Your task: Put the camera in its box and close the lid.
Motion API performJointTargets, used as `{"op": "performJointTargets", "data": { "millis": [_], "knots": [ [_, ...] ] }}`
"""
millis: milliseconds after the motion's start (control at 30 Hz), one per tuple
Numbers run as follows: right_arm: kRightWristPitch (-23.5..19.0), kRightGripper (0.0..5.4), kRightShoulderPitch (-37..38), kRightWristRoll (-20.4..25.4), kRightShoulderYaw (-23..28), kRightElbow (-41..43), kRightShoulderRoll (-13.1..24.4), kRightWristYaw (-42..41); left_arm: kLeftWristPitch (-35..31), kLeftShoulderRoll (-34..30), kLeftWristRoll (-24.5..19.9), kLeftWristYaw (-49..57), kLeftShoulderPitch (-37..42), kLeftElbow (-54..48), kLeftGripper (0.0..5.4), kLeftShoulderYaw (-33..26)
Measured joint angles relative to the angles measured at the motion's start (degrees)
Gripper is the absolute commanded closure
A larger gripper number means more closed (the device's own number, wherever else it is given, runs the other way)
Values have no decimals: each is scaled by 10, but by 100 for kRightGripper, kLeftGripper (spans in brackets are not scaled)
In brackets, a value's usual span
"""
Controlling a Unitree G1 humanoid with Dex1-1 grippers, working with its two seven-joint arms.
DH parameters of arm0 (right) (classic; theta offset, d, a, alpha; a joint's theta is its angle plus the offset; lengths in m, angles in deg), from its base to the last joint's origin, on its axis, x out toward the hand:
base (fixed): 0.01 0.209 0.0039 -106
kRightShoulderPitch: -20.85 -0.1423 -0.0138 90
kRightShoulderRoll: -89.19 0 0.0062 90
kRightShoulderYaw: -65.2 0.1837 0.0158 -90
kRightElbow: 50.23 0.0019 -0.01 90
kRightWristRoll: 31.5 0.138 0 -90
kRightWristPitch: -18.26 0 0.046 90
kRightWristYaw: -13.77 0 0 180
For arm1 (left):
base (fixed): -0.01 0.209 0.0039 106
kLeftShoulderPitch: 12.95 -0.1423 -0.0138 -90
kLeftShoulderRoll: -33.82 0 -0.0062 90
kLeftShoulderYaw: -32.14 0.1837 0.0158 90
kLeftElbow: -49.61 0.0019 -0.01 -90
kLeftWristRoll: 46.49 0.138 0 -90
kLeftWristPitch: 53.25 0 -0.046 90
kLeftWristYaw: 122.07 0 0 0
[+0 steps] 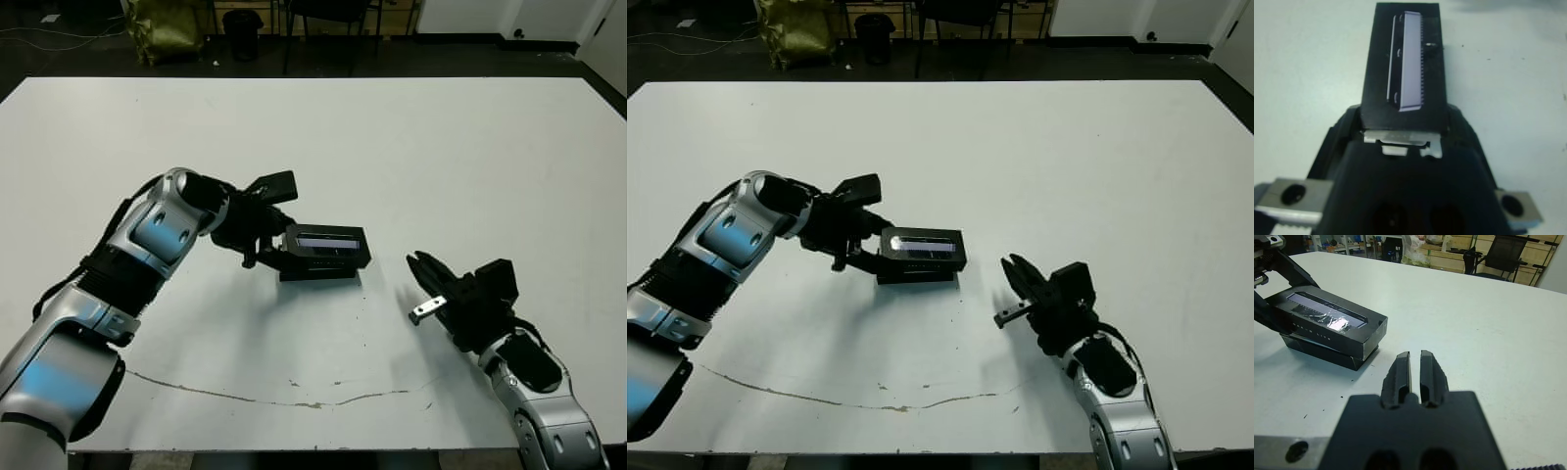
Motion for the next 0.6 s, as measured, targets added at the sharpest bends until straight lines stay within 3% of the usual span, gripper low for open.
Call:
{"op": "performJointTargets", "data": {
  "millis": [600],
  "knots": [
    [0,540,1,1,-1,0,-4,0,-13,-2,14,5,2,-8,298,14]
  ]
}}
